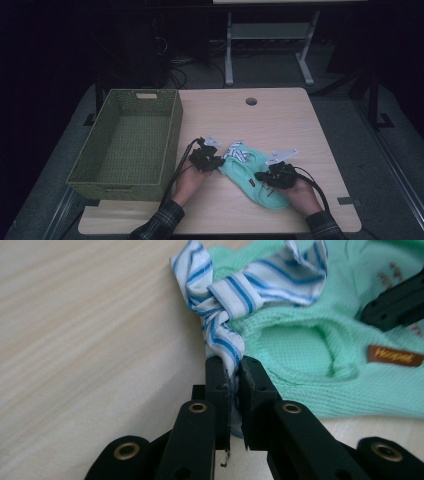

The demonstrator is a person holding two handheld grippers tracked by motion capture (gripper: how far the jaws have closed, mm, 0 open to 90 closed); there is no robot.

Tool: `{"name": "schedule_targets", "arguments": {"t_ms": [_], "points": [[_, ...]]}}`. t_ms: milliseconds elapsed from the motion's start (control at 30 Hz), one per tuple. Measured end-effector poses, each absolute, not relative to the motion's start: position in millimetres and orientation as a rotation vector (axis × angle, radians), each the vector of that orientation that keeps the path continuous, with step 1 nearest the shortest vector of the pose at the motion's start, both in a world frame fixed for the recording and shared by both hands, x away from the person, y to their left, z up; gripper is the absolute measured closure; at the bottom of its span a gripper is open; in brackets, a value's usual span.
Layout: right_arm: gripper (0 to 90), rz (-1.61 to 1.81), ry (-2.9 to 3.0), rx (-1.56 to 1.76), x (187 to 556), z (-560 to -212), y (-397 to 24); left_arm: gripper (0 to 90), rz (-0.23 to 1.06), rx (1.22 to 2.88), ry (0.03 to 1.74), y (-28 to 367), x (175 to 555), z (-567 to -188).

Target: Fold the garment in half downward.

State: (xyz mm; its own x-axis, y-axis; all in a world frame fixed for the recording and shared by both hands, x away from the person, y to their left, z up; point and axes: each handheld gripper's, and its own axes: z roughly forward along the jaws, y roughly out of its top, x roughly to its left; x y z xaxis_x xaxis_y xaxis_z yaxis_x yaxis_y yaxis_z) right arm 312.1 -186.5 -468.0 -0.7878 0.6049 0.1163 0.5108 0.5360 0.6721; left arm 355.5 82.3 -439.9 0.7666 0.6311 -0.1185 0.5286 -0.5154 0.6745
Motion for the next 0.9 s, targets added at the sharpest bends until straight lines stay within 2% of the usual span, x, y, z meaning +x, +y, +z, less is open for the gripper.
{"name": "schedule_targets", "arguments": {"t_ms": [367, 700, 900], "points": [[89.4, 1.085, 2.608, 0.966, 321, -469, -174, 83.8, 0.172, 2.112, 0.761, 83, 357, -404], [89.4, 1.069, 2.593, 0.966, 334, -468, -153, 83.8, 0.18, 2.104, 0.65, 80, 357, -385], [89.5, 1.061, 2.579, 0.954, 337, -467, -149, 83.8, 0.172, 2.103, 0.641, 78, 357, -385]]}}
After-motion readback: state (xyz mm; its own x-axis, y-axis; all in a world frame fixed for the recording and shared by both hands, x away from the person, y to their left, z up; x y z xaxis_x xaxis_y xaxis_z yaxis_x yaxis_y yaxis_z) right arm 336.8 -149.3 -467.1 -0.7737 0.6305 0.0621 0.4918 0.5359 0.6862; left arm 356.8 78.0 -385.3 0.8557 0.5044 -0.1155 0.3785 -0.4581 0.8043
